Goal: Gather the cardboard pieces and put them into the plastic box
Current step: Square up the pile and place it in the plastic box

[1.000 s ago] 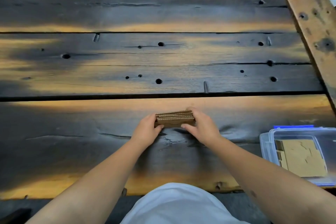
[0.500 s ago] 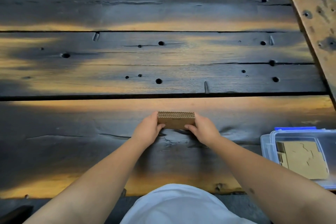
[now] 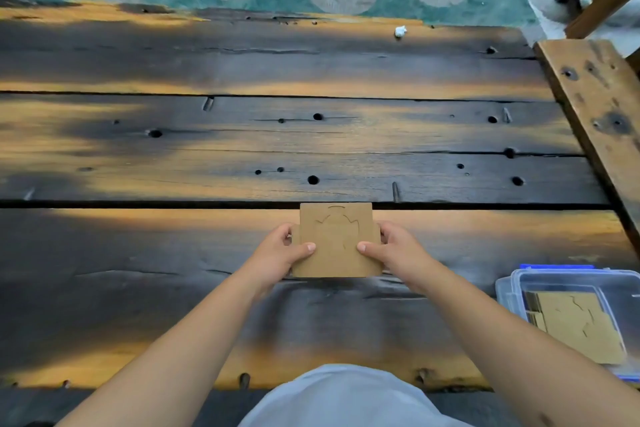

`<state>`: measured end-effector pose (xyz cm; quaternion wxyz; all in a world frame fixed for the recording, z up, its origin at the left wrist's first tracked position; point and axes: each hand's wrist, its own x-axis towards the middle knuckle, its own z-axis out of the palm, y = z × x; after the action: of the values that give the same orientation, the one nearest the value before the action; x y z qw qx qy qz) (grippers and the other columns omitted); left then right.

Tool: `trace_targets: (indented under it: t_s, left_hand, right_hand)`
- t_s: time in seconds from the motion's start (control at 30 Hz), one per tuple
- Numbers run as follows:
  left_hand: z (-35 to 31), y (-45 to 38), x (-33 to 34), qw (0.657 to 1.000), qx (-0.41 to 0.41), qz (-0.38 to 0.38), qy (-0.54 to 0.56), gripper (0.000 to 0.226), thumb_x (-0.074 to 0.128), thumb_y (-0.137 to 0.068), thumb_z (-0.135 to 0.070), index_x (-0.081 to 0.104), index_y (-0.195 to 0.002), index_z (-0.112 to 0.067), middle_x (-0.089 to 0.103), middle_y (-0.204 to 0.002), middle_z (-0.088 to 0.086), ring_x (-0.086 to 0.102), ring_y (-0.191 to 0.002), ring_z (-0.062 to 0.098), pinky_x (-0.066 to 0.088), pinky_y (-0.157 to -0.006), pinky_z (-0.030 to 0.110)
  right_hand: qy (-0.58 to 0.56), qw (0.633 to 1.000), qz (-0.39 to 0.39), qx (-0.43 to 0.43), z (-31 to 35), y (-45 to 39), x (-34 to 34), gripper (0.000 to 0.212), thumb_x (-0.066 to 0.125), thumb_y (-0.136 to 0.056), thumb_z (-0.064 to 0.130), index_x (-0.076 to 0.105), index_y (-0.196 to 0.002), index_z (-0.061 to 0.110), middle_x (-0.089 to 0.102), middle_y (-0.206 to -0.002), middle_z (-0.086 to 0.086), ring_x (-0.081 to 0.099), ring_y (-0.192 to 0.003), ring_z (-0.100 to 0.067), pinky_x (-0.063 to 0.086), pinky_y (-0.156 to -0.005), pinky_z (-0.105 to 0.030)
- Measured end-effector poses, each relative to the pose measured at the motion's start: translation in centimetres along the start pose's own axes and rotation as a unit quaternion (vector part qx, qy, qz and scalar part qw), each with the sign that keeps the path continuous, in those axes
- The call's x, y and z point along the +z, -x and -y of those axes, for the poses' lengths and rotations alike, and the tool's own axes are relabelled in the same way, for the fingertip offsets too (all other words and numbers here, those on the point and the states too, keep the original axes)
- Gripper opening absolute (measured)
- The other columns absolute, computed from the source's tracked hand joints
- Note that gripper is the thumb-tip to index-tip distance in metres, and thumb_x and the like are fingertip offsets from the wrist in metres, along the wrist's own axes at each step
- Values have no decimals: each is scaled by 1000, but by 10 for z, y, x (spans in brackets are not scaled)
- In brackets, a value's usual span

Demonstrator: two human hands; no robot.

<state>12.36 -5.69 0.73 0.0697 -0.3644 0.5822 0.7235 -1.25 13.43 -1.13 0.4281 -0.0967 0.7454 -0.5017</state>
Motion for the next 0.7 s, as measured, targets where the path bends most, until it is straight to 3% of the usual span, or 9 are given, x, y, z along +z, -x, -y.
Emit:
trace_targets:
  t_s: [0.07, 0.13, 0.2, 0.3, 0.47, 0.7]
  left_hand:
    - [1, 12, -1, 997, -16, 21, 68, 30, 63, -90, -6, 56, -119, -10, 68, -115, 11, 68, -97, 24, 59, -76, 39]
    - [2, 23, -4, 996, -18, 34, 85, 34, 63, -90, -7, 56, -123, -10, 67, -120, 12, 65, -108, 30, 53, -92, 50]
    - [3, 27, -6, 998, -1, 17, 64, 36, 64, -89, -4, 55, -124, -6, 66, -122, 16, 63, -112, 33, 50, -97, 50]
    - [3, 38, -13, 998, 26, -7, 51, 35, 64, -88, -3, 57, -123, -4, 68, -119, 16, 64, -110, 31, 52, -94, 44]
    - [7, 49, -18, 998, 56, -11, 39, 30, 66, -87, -5, 60, -116, -7, 71, -111, 11, 69, -95, 19, 55, -76, 28]
    - [15, 57, -18, 998, 36, 4, 46, 28, 70, -86, -9, 61, -112, -11, 74, -104, 5, 72, -89, 16, 56, -70, 30]
  right_hand:
    - [-22, 1000, 11, 3, 6, 8, 4, 31, 69, -88, 8, 61, -118, 10, 71, -115, -10, 71, -100, -22, 59, -85, -39]
    - [-21, 1000, 17, 2, 12, 16, 10, 34, 68, -89, 8, 60, -122, 7, 70, -117, -11, 69, -104, -25, 57, -89, -45]
    - [-10, 1000, 22, -3, 16, 22, 15, 36, 68, -89, 8, 58, -124, 6, 69, -118, -13, 67, -107, -28, 56, -91, -48]
    - [-46, 999, 10, -9, 20, 36, 27, 33, 67, -90, 7, 59, -122, 3, 69, -119, -17, 67, -108, -31, 57, -87, -43]
    - [-79, 997, -1, -8, 21, 50, 39, 30, 60, -92, -3, 56, -121, -5, 66, -120, -27, 64, -110, -39, 51, -97, -52]
    - [-36, 998, -52, -16, 15, 69, 48, 27, 65, -90, 4, 63, -117, 6, 70, -115, -18, 68, -105, -33, 53, -96, -50]
